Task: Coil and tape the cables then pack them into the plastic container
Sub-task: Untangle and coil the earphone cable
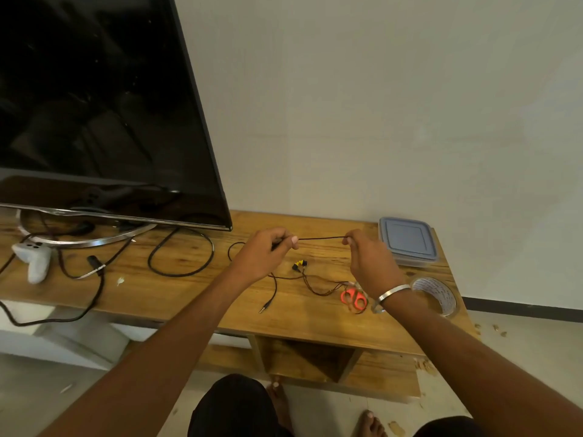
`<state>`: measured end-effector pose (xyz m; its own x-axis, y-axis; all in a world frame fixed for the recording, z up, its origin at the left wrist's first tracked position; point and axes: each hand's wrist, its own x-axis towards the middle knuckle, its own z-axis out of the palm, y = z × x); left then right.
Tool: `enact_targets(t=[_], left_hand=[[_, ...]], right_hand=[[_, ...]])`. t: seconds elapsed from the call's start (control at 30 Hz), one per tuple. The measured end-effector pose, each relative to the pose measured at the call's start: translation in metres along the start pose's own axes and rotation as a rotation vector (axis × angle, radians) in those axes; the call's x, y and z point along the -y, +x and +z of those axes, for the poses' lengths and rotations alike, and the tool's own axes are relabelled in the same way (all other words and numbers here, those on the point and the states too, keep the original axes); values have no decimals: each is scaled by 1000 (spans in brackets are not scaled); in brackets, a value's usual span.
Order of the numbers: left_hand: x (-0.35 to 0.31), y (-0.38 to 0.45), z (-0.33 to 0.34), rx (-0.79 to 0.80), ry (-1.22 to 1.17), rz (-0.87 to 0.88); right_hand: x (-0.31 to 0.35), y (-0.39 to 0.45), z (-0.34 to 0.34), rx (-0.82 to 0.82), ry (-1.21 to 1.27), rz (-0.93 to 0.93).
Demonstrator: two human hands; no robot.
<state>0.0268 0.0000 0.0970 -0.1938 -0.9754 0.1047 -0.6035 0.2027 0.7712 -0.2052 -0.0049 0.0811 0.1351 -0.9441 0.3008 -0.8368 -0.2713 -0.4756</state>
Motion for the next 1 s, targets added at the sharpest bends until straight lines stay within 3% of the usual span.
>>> enact_targets(t=[0.1,0.2,0.37,0.53,0.73,1.0], left_hand=[[3,1,-2,-20,1,-13],[0,2,1,-31,-14,-4],[-18,5,15,2,-44,41],[-21,9,16,33,-39,58],[-16,8,2,6,-19,43],[-17,8,-10,2,-48,28]], right_hand=[[-8,-2,-4,-29,12,34],[-4,-4,-4,41,85,14],[23,-1,0,110,156,-125],[40,4,-1,102,43,-221],[19,6,-9,-7,-19,-126],[-10,-1,-12,-31,-99,7]])
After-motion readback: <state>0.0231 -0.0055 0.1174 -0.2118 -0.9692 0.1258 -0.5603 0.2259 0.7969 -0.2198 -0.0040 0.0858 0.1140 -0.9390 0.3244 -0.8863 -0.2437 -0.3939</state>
